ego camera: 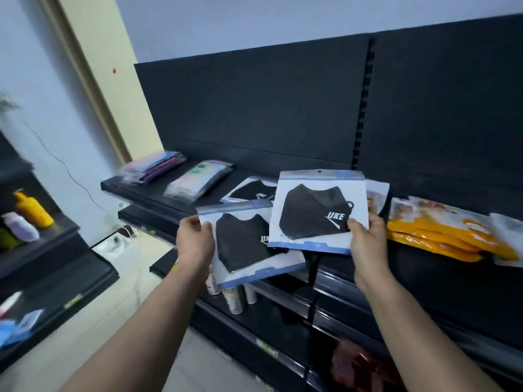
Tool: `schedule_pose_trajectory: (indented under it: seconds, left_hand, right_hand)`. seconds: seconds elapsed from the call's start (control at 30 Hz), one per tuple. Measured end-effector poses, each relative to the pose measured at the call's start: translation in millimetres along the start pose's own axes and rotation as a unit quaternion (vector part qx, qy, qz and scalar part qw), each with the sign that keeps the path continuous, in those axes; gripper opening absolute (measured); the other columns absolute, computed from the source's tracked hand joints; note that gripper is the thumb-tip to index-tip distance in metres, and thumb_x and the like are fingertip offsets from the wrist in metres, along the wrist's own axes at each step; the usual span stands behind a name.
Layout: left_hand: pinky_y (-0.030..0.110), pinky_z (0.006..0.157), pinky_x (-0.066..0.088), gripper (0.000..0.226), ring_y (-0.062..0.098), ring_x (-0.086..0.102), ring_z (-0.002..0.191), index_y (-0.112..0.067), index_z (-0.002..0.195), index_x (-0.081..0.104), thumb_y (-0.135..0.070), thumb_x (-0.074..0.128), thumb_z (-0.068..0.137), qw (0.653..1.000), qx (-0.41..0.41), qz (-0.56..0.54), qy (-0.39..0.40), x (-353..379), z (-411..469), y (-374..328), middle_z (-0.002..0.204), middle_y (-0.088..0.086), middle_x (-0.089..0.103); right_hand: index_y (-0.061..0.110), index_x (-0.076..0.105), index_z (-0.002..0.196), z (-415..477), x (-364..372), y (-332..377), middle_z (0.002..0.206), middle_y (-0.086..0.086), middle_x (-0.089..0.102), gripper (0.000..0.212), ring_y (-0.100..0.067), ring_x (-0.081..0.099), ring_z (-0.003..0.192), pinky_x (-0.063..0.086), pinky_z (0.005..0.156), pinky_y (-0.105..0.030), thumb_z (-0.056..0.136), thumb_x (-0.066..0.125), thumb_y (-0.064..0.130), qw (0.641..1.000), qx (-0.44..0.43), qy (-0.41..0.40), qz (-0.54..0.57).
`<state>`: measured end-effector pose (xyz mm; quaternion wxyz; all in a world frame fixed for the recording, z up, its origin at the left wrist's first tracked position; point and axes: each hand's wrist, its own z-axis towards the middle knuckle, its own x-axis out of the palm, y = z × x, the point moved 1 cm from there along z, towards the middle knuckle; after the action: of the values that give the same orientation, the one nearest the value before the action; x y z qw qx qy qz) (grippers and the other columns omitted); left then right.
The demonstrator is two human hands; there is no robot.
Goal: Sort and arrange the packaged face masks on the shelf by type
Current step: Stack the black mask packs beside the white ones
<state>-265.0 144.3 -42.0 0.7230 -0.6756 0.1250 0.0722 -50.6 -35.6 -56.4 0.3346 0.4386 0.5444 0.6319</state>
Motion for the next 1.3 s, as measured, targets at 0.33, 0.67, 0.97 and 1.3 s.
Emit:
schedule_pose_trajectory:
  seconds: [0.33, 0.67, 0.97, 1.3]
  left_hand:
    - [0.044, 0.093, 0.051, 0.032, 0.027, 0.063, 0.102, -0.009, 0.113, 0.064, -0.021, 0.05, 0.087, 0.998, 0.009, 0.036, 0.041, 11, 81, 0, 0.11, 0.008, 0.068]
    - [0.027, 0.101, 0.039, 0.038, 0.024, 0.055, 0.121, -0.006, 0.132, 0.054, -0.013, 0.052, 0.095, 0.992, 0.053, 0.064, 0.099, 100, 192, -28, 0.131, 0.009, 0.06]
    - [0.03, 0.099, 0.04, 0.033, 0.027, 0.056, 0.12, -0.009, 0.126, 0.06, -0.017, 0.054, 0.094, 0.974, 0.092, 0.172, 0.115, 147, 251, -14, 0.126, 0.011, 0.064]
    - [0.028, 0.092, 0.046, 0.025, 0.018, 0.06, 0.108, -0.023, 0.114, 0.065, -0.018, 0.053, 0.093, 0.89, 0.309, 0.206, 0.266, 125, 271, -34, 0.116, -0.003, 0.067]
  right_hand:
    - [0.01, 0.05, 0.124, 25, 62, -4, 0.112, -0.007, 0.064, 0.031, -0.018, 0.06, 0.091, 0.046, 0.07, -0.024, 0.093, 0.05, 0.011, 0.999, 0.0, -0.048, 0.005]
    - [0.018, 0.05, 0.117, 96, 85, 10, 0.102, 0.004, 0.064, 0.03, -0.009, 0.06, 0.085, 0.044, 0.065, -0.021, 0.088, 0.051, 0.011, 0.993, -0.035, -0.111, 0.017]
    - [0.03, 0.051, 0.111, 120, 129, -25, 0.104, 0.007, 0.064, 0.025, -0.017, 0.062, 0.096, 0.051, 0.089, -0.042, 0.09, 0.054, 0.017, 0.996, 0.014, -0.035, -0.086]
    - [0.035, 0.045, 0.129, 112, 210, -41, 0.13, -0.003, 0.051, 0.045, -0.02, 0.056, 0.106, 0.046, 0.083, -0.03, 0.092, 0.047, 0.011, 0.954, 0.0, -0.078, -0.291]
